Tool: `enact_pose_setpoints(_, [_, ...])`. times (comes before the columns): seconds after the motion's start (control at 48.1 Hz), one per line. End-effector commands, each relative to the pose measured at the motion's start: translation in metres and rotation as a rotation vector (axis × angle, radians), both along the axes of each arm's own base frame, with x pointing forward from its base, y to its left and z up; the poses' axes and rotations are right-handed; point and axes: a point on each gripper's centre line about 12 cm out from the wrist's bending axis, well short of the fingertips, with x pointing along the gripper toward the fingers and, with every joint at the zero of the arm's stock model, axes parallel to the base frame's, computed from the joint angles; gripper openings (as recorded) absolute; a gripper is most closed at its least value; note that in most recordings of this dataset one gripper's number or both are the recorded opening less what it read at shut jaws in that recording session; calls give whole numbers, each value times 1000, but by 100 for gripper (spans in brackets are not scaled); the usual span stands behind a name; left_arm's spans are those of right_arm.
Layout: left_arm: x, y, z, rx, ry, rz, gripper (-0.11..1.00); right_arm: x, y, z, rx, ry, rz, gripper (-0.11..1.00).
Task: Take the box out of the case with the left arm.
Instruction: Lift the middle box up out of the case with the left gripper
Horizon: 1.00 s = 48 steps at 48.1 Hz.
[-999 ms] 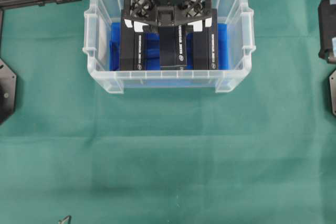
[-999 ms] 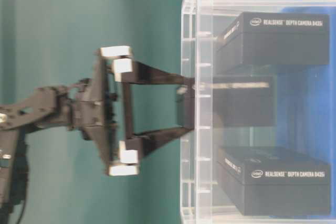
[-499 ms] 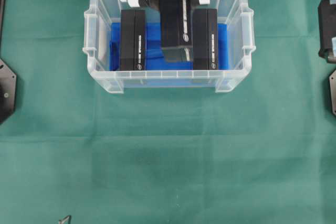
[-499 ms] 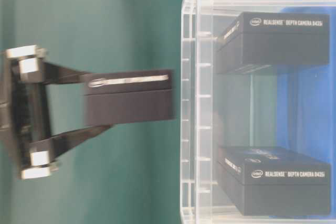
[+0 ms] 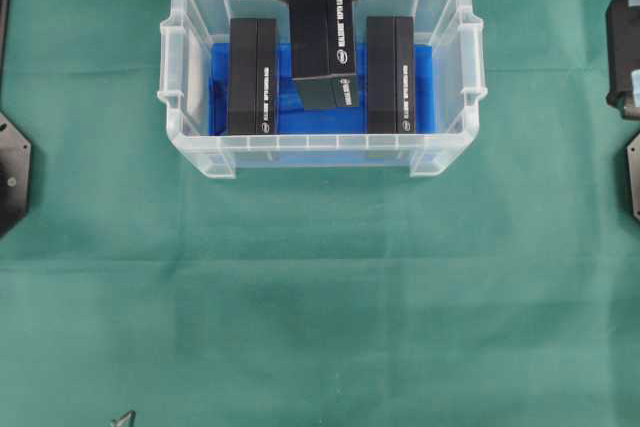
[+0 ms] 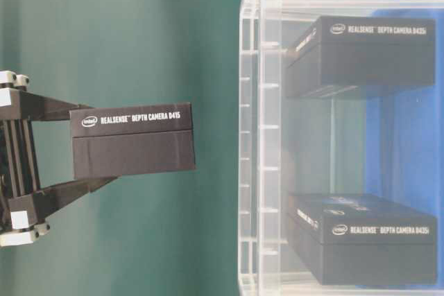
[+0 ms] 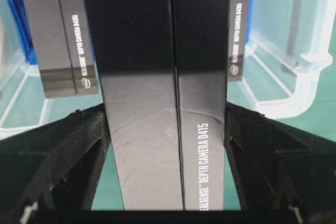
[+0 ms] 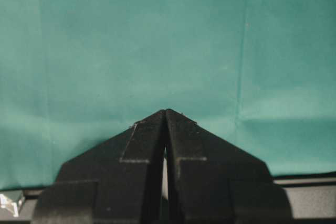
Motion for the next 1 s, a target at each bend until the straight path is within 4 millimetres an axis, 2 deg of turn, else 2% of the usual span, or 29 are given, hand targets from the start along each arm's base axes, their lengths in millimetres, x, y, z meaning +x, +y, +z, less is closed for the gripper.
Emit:
enact_pose_setpoints(0.0, [-14,-2,30,21,-77,6,63,1,-1,4,-3,-14,-2,0])
enact_pose_setpoints(0.978, [-12,-4,25,22,-73,-5,63,0,0,3,-3,-6,-1,0])
